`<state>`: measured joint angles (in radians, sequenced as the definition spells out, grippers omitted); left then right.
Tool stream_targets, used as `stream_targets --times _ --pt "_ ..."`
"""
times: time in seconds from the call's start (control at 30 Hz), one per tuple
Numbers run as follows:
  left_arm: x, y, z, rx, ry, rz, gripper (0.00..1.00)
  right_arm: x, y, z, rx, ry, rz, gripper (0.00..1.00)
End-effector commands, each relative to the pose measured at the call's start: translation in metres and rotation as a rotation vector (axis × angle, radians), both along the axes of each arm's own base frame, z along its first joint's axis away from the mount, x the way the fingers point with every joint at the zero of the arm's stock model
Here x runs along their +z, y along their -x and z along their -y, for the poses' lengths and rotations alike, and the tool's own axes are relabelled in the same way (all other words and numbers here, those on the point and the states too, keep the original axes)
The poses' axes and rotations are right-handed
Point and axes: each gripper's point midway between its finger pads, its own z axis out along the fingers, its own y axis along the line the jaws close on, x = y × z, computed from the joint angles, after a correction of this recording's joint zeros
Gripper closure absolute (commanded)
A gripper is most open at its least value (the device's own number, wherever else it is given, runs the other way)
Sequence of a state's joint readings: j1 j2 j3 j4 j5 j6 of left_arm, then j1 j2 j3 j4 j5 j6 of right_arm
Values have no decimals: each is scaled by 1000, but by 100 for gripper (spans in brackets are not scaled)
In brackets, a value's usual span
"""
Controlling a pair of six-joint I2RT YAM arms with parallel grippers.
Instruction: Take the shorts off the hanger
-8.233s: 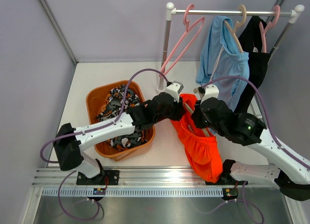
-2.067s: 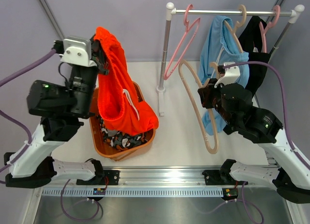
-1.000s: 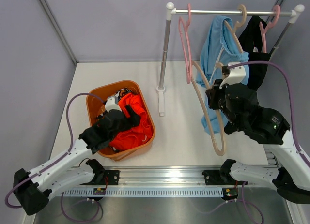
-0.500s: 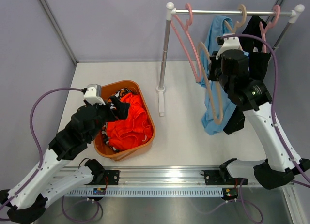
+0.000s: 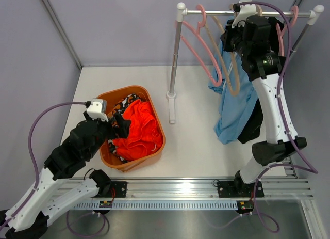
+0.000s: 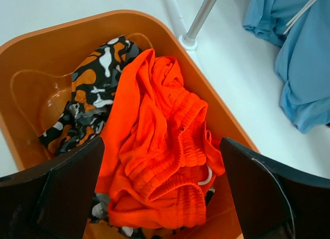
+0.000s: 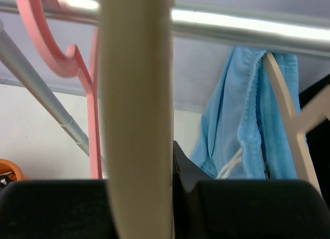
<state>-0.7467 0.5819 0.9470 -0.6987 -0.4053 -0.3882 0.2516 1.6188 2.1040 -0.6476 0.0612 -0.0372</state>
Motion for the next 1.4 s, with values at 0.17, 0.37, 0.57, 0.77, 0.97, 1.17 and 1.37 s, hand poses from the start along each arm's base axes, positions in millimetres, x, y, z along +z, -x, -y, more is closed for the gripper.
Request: stream_targets --times 0.17,0.37,0.57,0.77,0.97,1.17,1.37 --pt "-8 9 -30 42 -115 28 1 18 -44 -20 105 7 71 100" --pt "-18 13 -36 39 -142 31 1 4 -66 -32 127 -20 44 100" --pt "-29 15 -34 22 -156 15 1 -23 -68 -41 164 -49 -24 100" --pt "-34 15 -30 0 -161 9 1 -41 -62 -43 177 -44 -88 100" --pt "-35 14 -29 -2 -162 7 1 -29 -44 -34 150 -35 -68 80" --pt "-37 14 -28 -7 -168 0 1 -2 -18 -27 151 -46 -17 55" --pt "-39 13 -27 -6 -176 -8 1 22 12 -19 143 -52 26 47"
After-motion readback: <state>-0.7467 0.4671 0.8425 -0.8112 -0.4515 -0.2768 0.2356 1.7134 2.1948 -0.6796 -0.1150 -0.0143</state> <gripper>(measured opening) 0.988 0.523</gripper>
